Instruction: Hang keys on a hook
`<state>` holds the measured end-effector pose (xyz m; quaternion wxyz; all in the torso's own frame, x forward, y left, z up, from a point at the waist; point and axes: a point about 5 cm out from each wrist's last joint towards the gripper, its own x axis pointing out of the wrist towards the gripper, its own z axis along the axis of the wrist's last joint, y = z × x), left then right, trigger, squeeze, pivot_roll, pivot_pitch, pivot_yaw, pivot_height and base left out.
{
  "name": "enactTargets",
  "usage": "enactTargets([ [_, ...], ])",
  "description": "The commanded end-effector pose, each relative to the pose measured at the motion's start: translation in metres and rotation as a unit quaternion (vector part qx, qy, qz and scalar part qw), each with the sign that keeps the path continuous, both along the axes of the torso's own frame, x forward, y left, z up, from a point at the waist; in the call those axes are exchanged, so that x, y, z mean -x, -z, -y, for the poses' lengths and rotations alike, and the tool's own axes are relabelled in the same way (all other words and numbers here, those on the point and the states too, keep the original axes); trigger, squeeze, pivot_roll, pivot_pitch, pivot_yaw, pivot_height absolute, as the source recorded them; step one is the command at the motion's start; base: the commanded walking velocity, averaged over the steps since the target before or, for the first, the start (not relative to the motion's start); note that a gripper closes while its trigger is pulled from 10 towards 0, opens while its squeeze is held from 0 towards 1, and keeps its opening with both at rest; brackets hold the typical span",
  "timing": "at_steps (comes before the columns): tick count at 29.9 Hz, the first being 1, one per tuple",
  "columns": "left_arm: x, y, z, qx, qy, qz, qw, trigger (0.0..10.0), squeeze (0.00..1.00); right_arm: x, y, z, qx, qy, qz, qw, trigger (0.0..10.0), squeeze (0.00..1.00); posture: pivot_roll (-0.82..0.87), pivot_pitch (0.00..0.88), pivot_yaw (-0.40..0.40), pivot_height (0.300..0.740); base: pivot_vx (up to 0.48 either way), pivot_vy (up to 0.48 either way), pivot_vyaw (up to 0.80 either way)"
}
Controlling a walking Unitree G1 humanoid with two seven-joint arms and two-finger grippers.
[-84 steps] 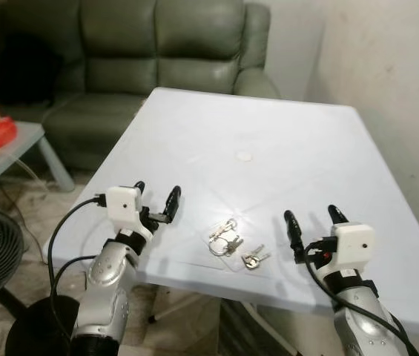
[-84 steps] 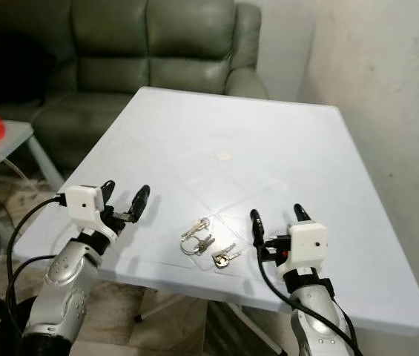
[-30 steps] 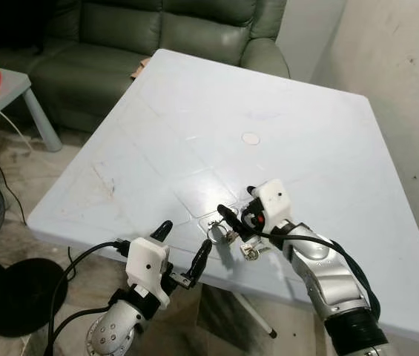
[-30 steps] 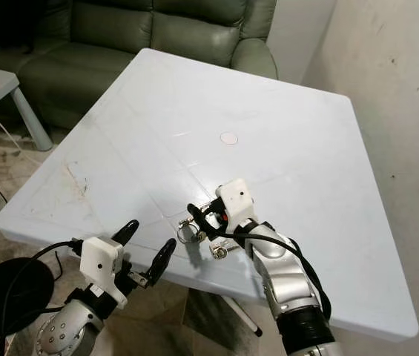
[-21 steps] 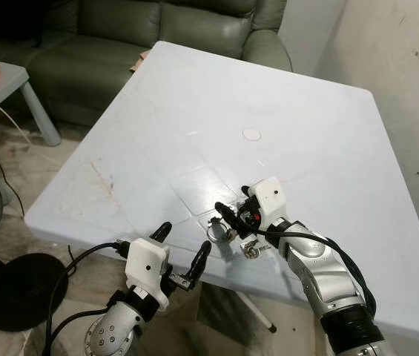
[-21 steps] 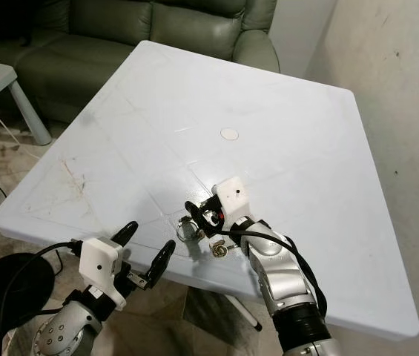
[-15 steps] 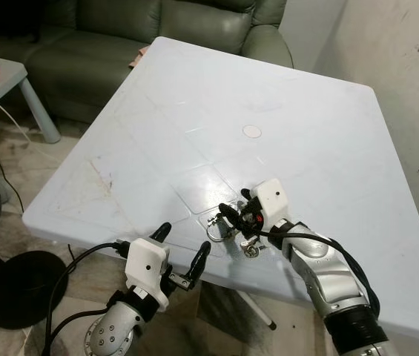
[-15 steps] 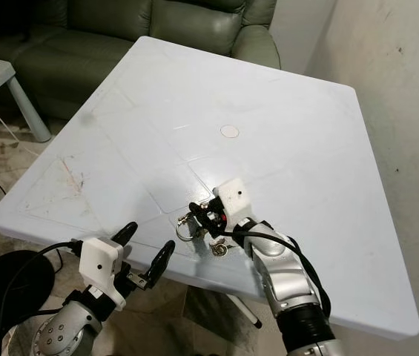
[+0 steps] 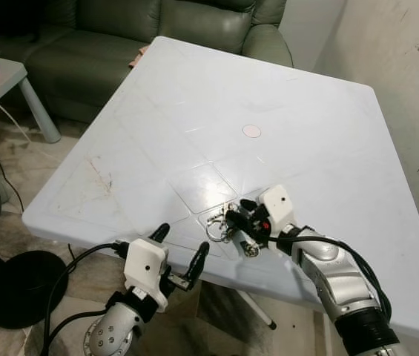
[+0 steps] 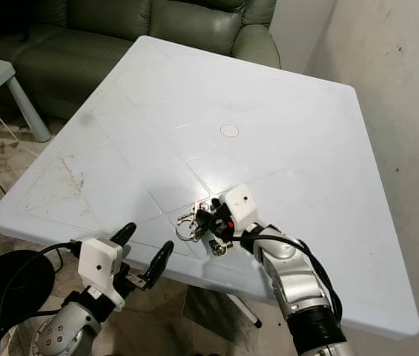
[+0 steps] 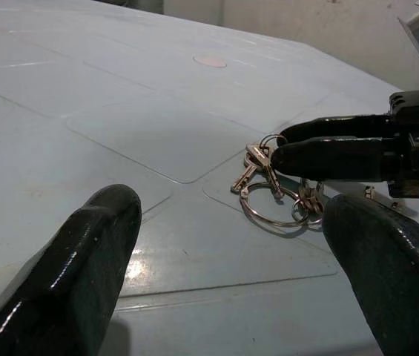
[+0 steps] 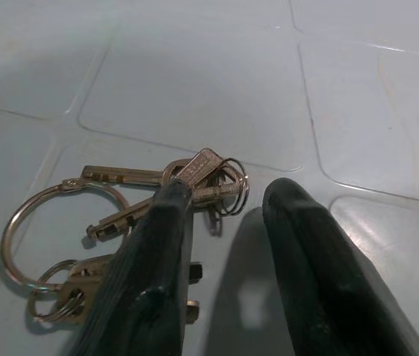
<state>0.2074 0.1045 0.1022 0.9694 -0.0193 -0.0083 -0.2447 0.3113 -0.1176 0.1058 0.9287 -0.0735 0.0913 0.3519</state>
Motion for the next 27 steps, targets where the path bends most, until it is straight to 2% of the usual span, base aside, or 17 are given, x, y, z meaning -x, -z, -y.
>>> enactTargets([
  [1,0.0009,-0.0032,0.0032,-0.002,0.006,0.004,1.000,10.0,0.00,0.0043,0.0079,0.0019,0.008,-0.004,-0.020,1.000,0.0,0.00,0.11,0.163,-0.127,0.740,0.000,0.000,0.00],
  [18,0.0013,-0.0029,0.0037,-0.003,0.004,0.004,1.000,10.0,0.00,0.0020,0.0053,-0.0038,-0.008,0.010,-0.023,1.000,0.0,0.00,0.12,0.159,-0.128,0.740,0.000,0.000,0.00],
  [27,0.0026,-0.0022,0.0041,-0.001,0.004,0.003,1.000,10.0,0.00,-0.0035,0.0006,-0.0018,-0.032,0.051,-0.013,0.998,0.0,0.00,0.12,0.145,-0.129,0.740,0.000,0.000,0.00],
])
